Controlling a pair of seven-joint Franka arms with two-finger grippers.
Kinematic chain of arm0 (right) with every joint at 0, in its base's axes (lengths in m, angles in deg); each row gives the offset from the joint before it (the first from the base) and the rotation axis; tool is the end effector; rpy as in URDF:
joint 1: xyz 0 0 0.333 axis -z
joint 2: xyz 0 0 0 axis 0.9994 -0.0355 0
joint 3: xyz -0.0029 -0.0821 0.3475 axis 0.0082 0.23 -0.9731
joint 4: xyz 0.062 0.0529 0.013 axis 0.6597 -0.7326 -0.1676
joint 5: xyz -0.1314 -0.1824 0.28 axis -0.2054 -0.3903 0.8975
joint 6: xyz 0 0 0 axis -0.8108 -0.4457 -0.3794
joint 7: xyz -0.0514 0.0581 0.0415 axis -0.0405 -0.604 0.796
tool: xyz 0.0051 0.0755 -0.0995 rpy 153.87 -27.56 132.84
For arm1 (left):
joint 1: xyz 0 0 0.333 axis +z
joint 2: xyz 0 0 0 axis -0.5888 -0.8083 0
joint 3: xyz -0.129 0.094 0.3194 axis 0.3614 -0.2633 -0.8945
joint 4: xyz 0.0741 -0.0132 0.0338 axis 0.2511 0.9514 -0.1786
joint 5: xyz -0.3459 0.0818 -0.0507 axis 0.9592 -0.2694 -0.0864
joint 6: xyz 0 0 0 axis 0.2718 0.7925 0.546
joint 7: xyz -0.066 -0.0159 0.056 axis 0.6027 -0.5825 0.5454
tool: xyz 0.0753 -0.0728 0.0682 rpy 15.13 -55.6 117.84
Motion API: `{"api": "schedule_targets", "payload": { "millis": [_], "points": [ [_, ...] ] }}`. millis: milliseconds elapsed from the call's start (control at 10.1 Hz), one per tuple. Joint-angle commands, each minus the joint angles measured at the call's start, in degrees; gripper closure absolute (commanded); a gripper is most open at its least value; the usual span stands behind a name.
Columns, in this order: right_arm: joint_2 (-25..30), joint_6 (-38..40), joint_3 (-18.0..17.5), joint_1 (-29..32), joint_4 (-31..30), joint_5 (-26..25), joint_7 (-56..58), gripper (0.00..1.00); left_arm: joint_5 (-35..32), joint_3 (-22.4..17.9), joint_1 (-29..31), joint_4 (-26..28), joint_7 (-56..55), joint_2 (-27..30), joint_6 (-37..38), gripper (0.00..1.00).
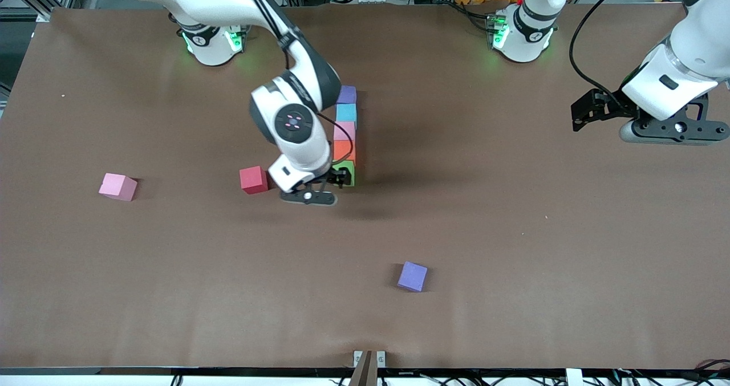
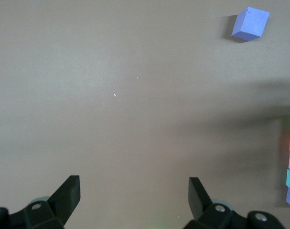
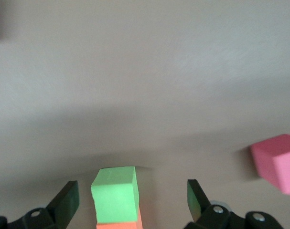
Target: Arrange blocks into number 1
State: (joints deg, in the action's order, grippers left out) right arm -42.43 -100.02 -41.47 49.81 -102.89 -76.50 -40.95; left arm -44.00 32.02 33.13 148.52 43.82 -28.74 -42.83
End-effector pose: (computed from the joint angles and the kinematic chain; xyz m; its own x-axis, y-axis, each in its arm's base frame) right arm 0.5637 0.3851 0.3968 0.9891 -0.1453 -0.0237 -0.1460 -0.9889 -0.0269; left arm 0.5218 -0.1025 0.6407 0.9968 -0.0777 -0.0165 -0.0778 -0.9970 -0.0041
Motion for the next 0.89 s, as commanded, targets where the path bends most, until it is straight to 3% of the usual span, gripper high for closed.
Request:
{"api": "schedule_targets", "payload": {
  "millis": [0,297,792],
  "points": [
    [3.44,5.66,-0.79,4.91,3.35,-0.86,0.66,0.00,-1.23,0.48,0.13,-0.73,1.07,-0.01,0.86,0.00],
    [10.19,9.69,-0.70,12.55,2.49,-0.34,2.94,0.00,-1.32,0.48,0.13,-0.73,1.07,-0.01,0.77,0.00],
    [21.98,18.92,-1.57,32.05,-0.94,-0.60,31.90,0.00,-1.32,0.65,0.05,-0.73,1.07,-0.01,0.77,0.00]
  ]
}}
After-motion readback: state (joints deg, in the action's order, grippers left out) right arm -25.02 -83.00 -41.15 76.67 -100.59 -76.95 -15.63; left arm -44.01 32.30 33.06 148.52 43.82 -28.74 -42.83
